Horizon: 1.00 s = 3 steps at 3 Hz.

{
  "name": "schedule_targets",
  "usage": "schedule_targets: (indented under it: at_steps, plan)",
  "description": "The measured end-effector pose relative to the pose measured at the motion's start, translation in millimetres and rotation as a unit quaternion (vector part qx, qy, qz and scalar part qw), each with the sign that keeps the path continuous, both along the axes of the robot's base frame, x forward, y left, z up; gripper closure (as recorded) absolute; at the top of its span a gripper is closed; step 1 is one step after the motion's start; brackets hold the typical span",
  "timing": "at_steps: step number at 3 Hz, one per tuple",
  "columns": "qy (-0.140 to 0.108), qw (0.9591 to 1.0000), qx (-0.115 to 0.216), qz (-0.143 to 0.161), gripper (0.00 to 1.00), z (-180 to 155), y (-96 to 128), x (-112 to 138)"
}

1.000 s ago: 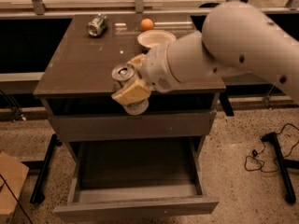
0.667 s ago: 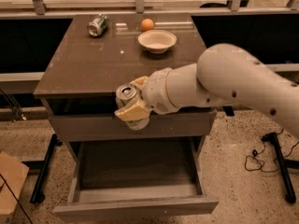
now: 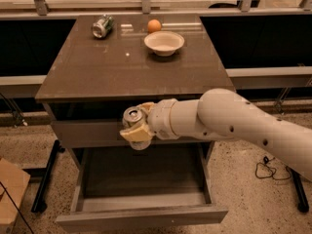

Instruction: Place 7up can into middle drawer

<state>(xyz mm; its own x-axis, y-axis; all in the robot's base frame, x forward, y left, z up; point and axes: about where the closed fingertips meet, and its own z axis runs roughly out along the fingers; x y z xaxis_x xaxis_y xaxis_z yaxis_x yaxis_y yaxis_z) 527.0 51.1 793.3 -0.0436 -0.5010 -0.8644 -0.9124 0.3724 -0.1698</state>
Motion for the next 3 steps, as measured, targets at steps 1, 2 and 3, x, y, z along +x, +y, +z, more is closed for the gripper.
schedule_targets:
  at_steps: [1, 2, 3]
  plan:
    - [0.007, 0.9998, -0.004, -0.020, 1.00, -31, 5, 0]
    - [0.009, 0.9989, 0.023, -0.040, 1.00, -72, 5, -1]
    - [0.001, 0.9948, 0.074, -0.070, 1.00, -111, -5, -3]
